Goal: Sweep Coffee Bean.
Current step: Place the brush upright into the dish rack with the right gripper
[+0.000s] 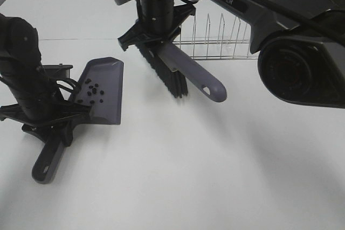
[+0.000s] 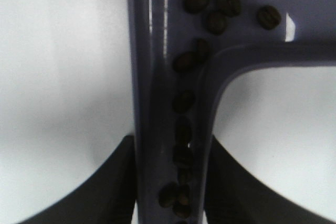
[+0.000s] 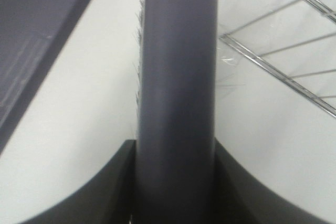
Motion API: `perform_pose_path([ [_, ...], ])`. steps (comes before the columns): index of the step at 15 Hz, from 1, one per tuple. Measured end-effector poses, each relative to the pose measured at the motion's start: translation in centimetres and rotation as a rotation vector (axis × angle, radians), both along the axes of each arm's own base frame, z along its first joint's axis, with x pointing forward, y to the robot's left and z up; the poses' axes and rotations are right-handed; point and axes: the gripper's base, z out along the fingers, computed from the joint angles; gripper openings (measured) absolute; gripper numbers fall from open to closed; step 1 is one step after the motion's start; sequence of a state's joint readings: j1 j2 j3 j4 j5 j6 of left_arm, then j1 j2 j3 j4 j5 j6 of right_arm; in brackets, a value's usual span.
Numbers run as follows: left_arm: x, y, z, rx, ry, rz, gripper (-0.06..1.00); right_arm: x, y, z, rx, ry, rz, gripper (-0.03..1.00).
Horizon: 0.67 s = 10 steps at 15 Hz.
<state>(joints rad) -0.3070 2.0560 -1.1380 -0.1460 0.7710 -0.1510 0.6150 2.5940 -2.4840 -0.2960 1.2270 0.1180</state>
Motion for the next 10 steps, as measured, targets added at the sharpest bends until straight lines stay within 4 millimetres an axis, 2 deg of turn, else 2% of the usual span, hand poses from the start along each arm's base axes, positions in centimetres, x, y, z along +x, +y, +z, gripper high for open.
perform_pose_path([
  [1,0.0,0.0,0.0,0.0,0.0,0.0,0.32,0.7,-1.0,-0.9,-0.008,0.015,-0.022,0.28],
  [3,0.0,0.0,0.0,0.0,0.0,0.0,0.32,0.9,-1.1,-3.6,0.019,0.086,-0.03,0.28],
  [7,0.0,0.0,0.0,0.0,0.001,0.0,0.32,-0.6,1.9,-5.2,0.204,0.209,0.004,0.28],
  [10,0.0,0.0,0.0,0.0,0.001,0.0,0.32,-2.0,4.3,-5.0,0.272,0.211,0.044,0.28],
])
